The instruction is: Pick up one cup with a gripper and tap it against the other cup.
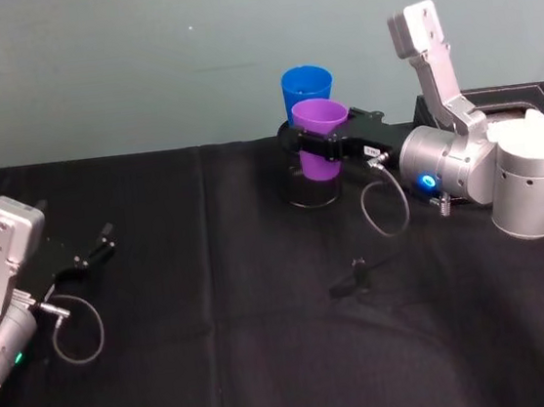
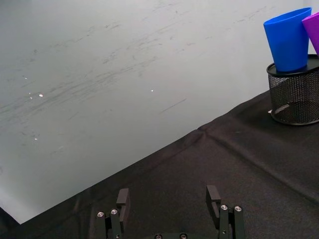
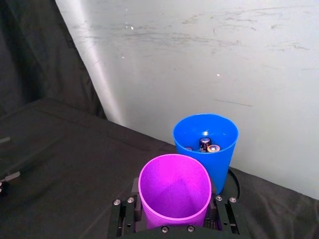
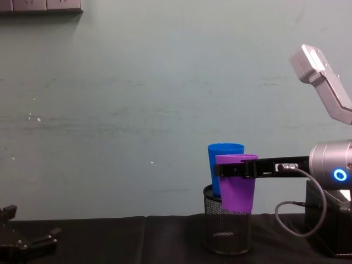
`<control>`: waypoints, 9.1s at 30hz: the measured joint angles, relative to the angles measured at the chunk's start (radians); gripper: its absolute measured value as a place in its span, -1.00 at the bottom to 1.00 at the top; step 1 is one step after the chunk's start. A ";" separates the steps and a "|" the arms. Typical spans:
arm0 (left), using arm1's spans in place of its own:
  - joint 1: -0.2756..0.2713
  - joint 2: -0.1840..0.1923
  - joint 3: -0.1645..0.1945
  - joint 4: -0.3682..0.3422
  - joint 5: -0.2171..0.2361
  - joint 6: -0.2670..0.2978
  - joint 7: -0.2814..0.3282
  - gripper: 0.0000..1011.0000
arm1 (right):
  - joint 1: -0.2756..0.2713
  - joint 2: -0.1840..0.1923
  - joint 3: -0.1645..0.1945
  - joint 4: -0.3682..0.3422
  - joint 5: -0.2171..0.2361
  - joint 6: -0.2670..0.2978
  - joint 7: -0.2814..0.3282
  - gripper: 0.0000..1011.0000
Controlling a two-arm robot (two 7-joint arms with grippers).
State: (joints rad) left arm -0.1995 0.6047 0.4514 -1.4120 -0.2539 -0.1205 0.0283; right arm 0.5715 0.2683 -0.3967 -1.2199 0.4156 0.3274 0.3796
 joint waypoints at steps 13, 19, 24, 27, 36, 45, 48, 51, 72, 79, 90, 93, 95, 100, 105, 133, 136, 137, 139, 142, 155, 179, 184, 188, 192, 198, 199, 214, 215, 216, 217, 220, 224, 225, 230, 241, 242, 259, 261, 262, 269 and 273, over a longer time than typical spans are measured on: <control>0.000 0.000 0.000 0.000 0.000 0.000 0.000 0.98 | 0.022 -0.006 -0.006 0.027 0.000 -0.020 -0.008 0.42; 0.000 0.000 0.000 0.000 0.000 0.000 0.000 0.98 | 0.022 -0.006 -0.006 0.026 0.000 -0.020 -0.009 0.42; 0.000 0.000 0.000 0.000 0.000 0.000 0.000 0.98 | 0.021 -0.006 -0.005 0.026 0.000 -0.020 -0.010 0.42; 0.000 0.000 0.000 0.000 0.000 0.000 0.000 0.98 | 0.021 -0.005 -0.005 0.026 0.000 -0.020 -0.011 0.42; 0.000 0.000 0.000 0.000 0.000 0.000 0.000 0.98 | 0.021 -0.005 -0.005 0.025 0.000 -0.019 -0.011 0.42; 0.000 0.000 0.000 0.000 0.000 0.000 0.000 0.98 | 0.021 -0.005 -0.005 0.025 -0.001 -0.019 -0.011 0.42; 0.000 0.000 0.000 0.000 0.000 0.000 0.000 0.98 | 0.021 -0.005 -0.004 0.025 -0.001 -0.019 -0.011 0.42; 0.000 0.000 0.000 0.000 0.000 0.000 0.000 0.98 | 0.021 -0.005 -0.004 0.025 -0.001 -0.019 -0.011 0.42; 0.000 0.000 0.000 0.000 0.000 0.000 0.000 0.98 | 0.021 -0.005 -0.005 0.025 -0.001 -0.019 -0.011 0.42; 0.000 0.000 0.000 0.000 0.000 0.000 0.000 0.98 | 0.021 -0.005 -0.004 0.025 -0.001 -0.019 -0.011 0.42; 0.000 0.000 0.000 0.000 0.000 0.000 0.000 0.98 | 0.021 -0.005 -0.005 0.025 -0.001 -0.019 -0.011 0.42; 0.000 0.000 0.000 0.000 0.000 0.000 0.000 0.98 | 0.021 -0.005 -0.004 0.025 -0.001 -0.019 -0.011 0.42; 0.000 0.000 0.000 0.000 0.000 0.000 0.000 0.98 | 0.021 -0.005 -0.004 0.025 -0.001 -0.020 -0.011 0.42; 0.000 0.000 0.000 0.000 0.000 0.000 0.000 0.98 | 0.021 -0.005 -0.004 0.025 -0.001 -0.019 -0.011 0.42; 0.000 0.000 0.000 0.000 0.000 0.000 0.000 0.98 | 0.021 -0.005 -0.004 0.025 -0.001 -0.019 -0.011 0.42; 0.000 0.000 0.000 0.000 0.000 0.000 0.000 0.98 | 0.021 -0.005 -0.005 0.025 -0.001 -0.019 -0.011 0.42; 0.000 0.000 0.000 0.000 0.000 0.000 0.000 0.98 | 0.021 -0.005 -0.005 0.025 -0.001 -0.020 -0.011 0.42; 0.000 0.000 0.000 0.000 0.000 0.000 0.000 0.98 | 0.021 -0.005 -0.004 0.025 -0.001 -0.019 -0.011 0.42; 0.000 0.000 0.000 0.000 0.000 0.000 0.000 0.98 | 0.021 -0.005 -0.005 0.025 -0.001 -0.019 -0.011 0.42; 0.000 0.000 0.000 0.000 0.000 0.000 0.000 0.98 | 0.021 -0.005 -0.004 0.025 -0.001 -0.019 -0.011 0.42; 0.000 0.000 0.000 0.000 0.000 0.000 0.000 0.98 | 0.021 -0.005 -0.005 0.025 -0.001 -0.019 -0.011 0.42; 0.000 0.000 0.000 0.000 0.000 0.000 0.000 0.98 | 0.021 -0.005 -0.005 0.025 -0.001 -0.019 -0.011 0.42; 0.000 0.000 0.000 0.000 0.000 0.000 0.000 0.98 | 0.021 -0.005 -0.005 0.025 -0.001 -0.020 -0.011 0.42; 0.000 0.000 0.000 0.000 0.000 0.000 0.000 0.98 | 0.021 -0.005 -0.005 0.025 -0.001 -0.019 -0.011 0.42; 0.000 0.000 0.000 0.000 0.000 0.000 0.000 0.98 | 0.021 -0.005 -0.005 0.025 -0.001 -0.019 -0.011 0.42; 0.000 0.000 0.000 0.000 0.000 0.000 0.000 0.98 | 0.021 -0.005 -0.005 0.025 -0.001 -0.020 -0.011 0.42; 0.000 0.000 0.000 0.000 0.000 0.000 0.000 0.98 | 0.021 -0.005 -0.005 0.025 -0.001 -0.020 -0.011 0.42; 0.000 0.000 0.000 0.000 0.000 0.000 0.000 0.98 | 0.021 -0.005 -0.005 0.025 -0.001 -0.019 -0.011 0.42; 0.000 0.000 0.000 0.000 0.000 0.000 0.000 0.98 | 0.021 -0.005 -0.005 0.025 -0.001 -0.019 -0.011 0.42; 0.000 0.000 0.000 0.000 0.000 0.000 0.000 0.98 | 0.021 -0.005 -0.005 0.025 -0.001 -0.019 -0.011 0.42; 0.000 0.000 0.000 0.000 0.000 0.000 0.000 0.98 | 0.021 -0.005 -0.005 0.025 -0.001 -0.019 -0.011 0.42; 0.000 0.000 0.000 0.000 0.000 0.000 0.000 0.98 | 0.021 -0.005 -0.005 0.025 -0.001 -0.019 -0.011 0.42; 0.000 0.000 0.000 0.000 0.000 0.000 0.000 0.98 | 0.021 -0.005 -0.005 0.025 -0.001 -0.020 -0.011 0.42; 0.000 0.000 0.000 0.000 0.000 0.000 0.000 0.98 | 0.021 -0.005 -0.005 0.025 -0.001 -0.019 -0.011 0.42; 0.000 0.000 0.000 0.000 0.000 0.000 0.000 0.98 | 0.021 -0.005 -0.005 0.025 -0.001 -0.019 -0.011 0.42; 0.000 0.000 0.000 0.000 0.000 0.000 0.000 0.98 | 0.021 -0.005 -0.005 0.025 -0.001 -0.020 -0.011 0.42; 0.000 0.000 0.000 0.000 0.000 0.000 0.000 0.98 | 0.021 -0.005 -0.005 0.025 -0.001 -0.019 -0.011 0.42; 0.000 0.000 0.000 0.000 0.000 0.000 0.000 0.98 | 0.021 -0.005 -0.005 0.025 -0.001 -0.019 -0.011 0.42; 0.000 0.000 0.000 0.000 0.000 0.000 0.000 0.98 | 0.021 -0.005 -0.005 0.025 -0.001 -0.020 -0.011 0.42; 0.000 0.000 0.000 0.000 0.000 0.000 0.000 0.98 | 0.021 -0.005 -0.005 0.025 -0.001 -0.020 -0.011 0.42; 0.000 0.000 0.000 0.000 0.000 0.000 0.000 0.98 | 0.021 -0.005 -0.005 0.025 -0.001 -0.019 -0.011 0.42; 0.000 0.000 0.000 0.000 0.000 0.000 0.000 0.98 | 0.021 -0.005 -0.005 0.025 -0.001 -0.019 -0.011 0.42</control>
State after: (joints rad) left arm -0.1995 0.6047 0.4514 -1.4120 -0.2539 -0.1205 0.0283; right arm 0.5922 0.2635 -0.4013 -1.1948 0.4148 0.3079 0.3688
